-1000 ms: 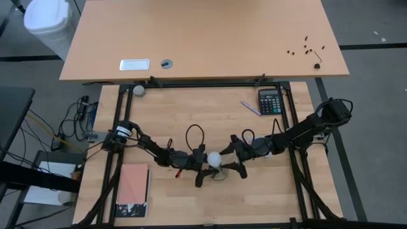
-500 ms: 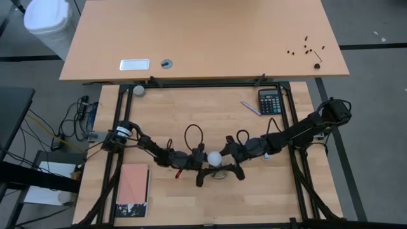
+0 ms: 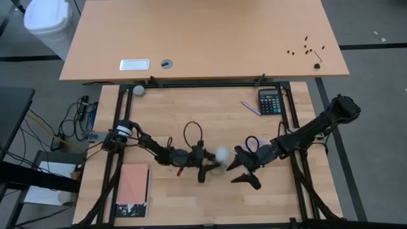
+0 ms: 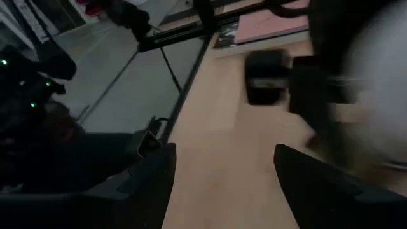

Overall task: Screw lightbulb
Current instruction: Insert the lightbulb on the lamp

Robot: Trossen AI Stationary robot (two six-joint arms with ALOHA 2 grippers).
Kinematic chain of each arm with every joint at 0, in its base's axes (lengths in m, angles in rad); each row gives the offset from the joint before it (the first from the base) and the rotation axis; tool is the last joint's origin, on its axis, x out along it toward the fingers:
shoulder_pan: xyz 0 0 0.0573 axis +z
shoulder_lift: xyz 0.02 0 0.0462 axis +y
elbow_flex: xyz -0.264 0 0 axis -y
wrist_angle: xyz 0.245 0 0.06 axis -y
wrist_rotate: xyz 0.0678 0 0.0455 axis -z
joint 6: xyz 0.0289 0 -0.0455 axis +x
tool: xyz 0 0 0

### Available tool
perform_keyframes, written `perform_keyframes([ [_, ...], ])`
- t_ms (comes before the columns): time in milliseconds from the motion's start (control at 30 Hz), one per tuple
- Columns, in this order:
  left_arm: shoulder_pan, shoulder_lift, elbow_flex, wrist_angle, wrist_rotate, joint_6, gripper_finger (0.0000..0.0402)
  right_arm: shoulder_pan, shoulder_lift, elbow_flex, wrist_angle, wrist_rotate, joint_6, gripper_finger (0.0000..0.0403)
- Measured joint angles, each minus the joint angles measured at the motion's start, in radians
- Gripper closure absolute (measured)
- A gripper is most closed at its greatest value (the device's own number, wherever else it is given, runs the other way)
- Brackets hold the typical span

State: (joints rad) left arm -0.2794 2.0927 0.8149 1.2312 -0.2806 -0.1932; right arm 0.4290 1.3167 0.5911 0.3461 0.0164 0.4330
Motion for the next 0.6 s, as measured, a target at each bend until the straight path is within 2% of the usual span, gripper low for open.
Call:
perform_keyframes([
  [67,0.005,0.001,-0.001,-0.001,-0.022,0.000,0.0219,-0.001,-0.006,0.000,-0.008,0.022,-0.016,0.0129],
  [200,-0.003,0.001,-0.001,-0.005,0.010,0.001,0.0219,0.013,-0.009,0.000,-0.015,0.040,-0.043,0.0131],
  [367,0.002,0.001,-0.001,0.007,0.028,0.005,0.0219,0.011,-0.003,-0.002,-0.092,0.164,-0.056,0.0133],
  [500,-0.004,0.001,-0.001,0.015,0.085,0.005,0.0219,-0.010,0.017,-0.001,-0.093,0.198,-0.095,0.0133],
  [600,-0.002,0.001,-0.001,0.011,0.087,0.004,0.0219,-0.033,0.023,-0.002,-0.080,0.207,-0.110,0.0135],
])
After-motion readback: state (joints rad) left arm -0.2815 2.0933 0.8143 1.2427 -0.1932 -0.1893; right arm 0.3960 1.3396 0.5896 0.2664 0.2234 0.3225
